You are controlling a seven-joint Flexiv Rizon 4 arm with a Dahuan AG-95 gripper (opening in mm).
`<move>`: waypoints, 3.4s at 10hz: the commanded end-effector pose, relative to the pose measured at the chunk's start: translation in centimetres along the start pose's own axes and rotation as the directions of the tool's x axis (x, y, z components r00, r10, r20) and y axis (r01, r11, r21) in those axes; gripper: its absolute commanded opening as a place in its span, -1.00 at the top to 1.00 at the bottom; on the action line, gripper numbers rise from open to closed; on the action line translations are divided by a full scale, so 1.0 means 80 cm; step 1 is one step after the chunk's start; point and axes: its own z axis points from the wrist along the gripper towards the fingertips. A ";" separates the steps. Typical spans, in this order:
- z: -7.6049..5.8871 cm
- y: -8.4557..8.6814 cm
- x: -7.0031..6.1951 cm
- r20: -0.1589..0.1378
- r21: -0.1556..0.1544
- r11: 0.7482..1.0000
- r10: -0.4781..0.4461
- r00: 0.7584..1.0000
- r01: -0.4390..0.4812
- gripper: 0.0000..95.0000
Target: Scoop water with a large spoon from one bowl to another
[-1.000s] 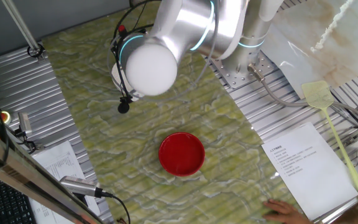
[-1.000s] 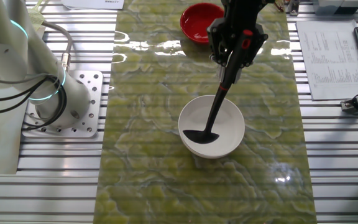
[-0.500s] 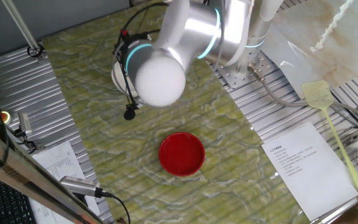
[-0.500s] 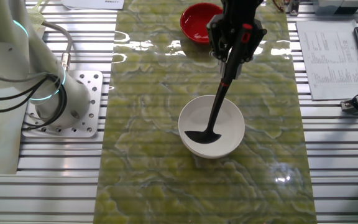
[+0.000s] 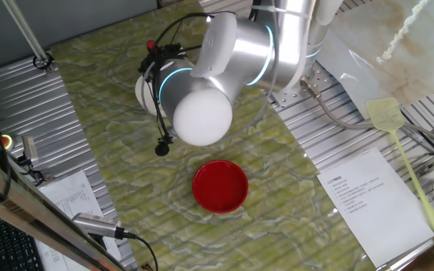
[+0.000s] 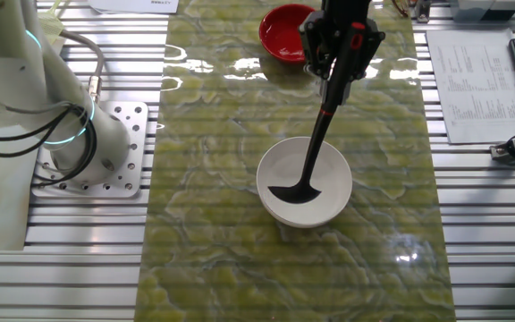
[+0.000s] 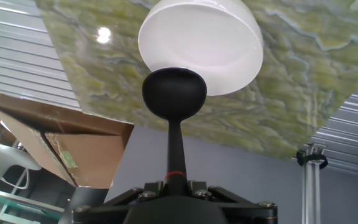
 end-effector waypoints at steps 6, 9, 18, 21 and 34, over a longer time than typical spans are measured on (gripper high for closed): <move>-0.011 -0.003 -0.003 -0.075 0.002 1.000 -0.014 0.997 0.015 1.00; -0.012 -0.003 -0.006 -0.086 0.016 1.000 -0.009 0.996 0.010 1.00; -0.019 -0.003 -0.011 -0.124 0.010 1.000 -0.019 0.992 0.021 1.00; -0.020 -0.002 -0.011 -0.123 0.014 1.000 -0.017 0.992 0.019 1.00; -0.018 0.007 0.011 0.006 0.096 0.993 0.075 0.997 -0.075 1.00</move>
